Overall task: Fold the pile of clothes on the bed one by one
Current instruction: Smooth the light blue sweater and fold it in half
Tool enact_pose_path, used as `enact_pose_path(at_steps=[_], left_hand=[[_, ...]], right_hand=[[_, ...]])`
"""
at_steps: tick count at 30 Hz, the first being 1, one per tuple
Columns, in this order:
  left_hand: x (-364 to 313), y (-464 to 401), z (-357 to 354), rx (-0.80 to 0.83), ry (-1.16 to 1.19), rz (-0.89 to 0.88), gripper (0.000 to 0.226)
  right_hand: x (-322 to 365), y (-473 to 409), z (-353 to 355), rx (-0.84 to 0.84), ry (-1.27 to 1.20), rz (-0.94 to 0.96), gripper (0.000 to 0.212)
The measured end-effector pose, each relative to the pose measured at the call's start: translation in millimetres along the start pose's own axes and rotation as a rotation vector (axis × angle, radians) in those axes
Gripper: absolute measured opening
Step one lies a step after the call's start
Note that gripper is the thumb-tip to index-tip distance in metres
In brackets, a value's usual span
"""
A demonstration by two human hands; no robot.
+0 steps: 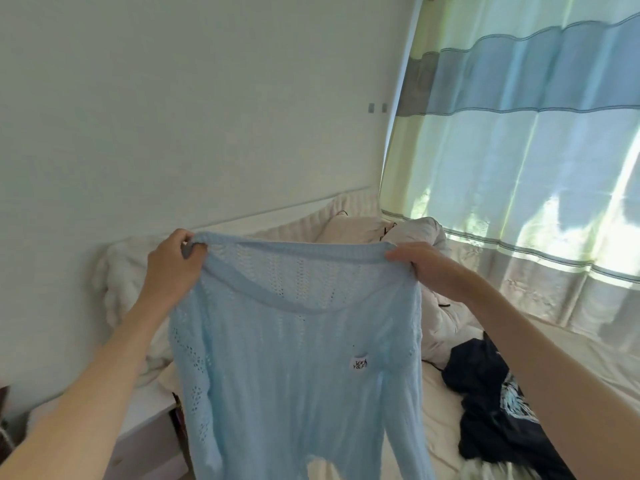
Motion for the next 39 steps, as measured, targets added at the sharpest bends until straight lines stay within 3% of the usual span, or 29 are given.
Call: enact_pose_path(at_steps=[1, 3, 6, 10, 13, 16, 21, 27, 30, 32, 39], left_hand=[[9, 5, -5, 0.056, -0.019, 0.024, 0.018], [24, 18, -15, 0.182, -0.029, 0.074, 0.022], [44, 46, -29, 0.458, 0.081, 0.163, 0.021], [66, 95, -38, 0.912, 0.181, 0.323, 0.048], [83, 139, -49, 1.043, 0.173, 0.289, 0.033], [92, 186, -52, 1.011, 0.115, 0.276, 0.009], [78, 240, -37, 0.81, 0.013, 0.184, 0.02], [18, 278, -1, 0.432, 0.01, 0.079, 0.027], [-19, 285, 21, 0.292, 0.06, 0.057, 0.015], [-37, 283, 32, 0.254, 0.076, 0.041, 0.008], [-57, 274, 23, 0.276, 0.087, 0.045, 0.028]], right_hand=[[-7, 5, 2, 0.014, -0.042, -0.046, 0.023], [-26, 17, 6, 0.029, -0.032, -0.107, 0.038], [-61, 33, 10, 0.008, 0.226, -0.167, 0.019], [-110, 55, 11, -0.222, 0.396, -0.19, 0.023], [-146, 82, 8, -0.329, 0.494, -0.181, 0.024], [-179, 114, 4, -0.32, 0.558, -0.207, 0.016], [-205, 173, -2, -0.397, 0.51, -0.217, 0.017], [-172, 244, 32, -0.425, 0.431, -0.106, 0.02], [-139, 269, 58, -0.507, 0.387, -0.04, 0.025], [-120, 279, 70, -0.587, 0.408, -0.025, 0.024], [-107, 278, 90, -0.799, 0.553, 0.009, 0.027]])
Point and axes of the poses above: each hand's wrist, its own y-axis away from the middle knuckle, its own z-axis out of the back of the hand, x = y × z, the point moved 2 cm from there along -y, towards the middle knuckle, and after that the axes turned 6 degrees about -x, right-handed, at the moved point
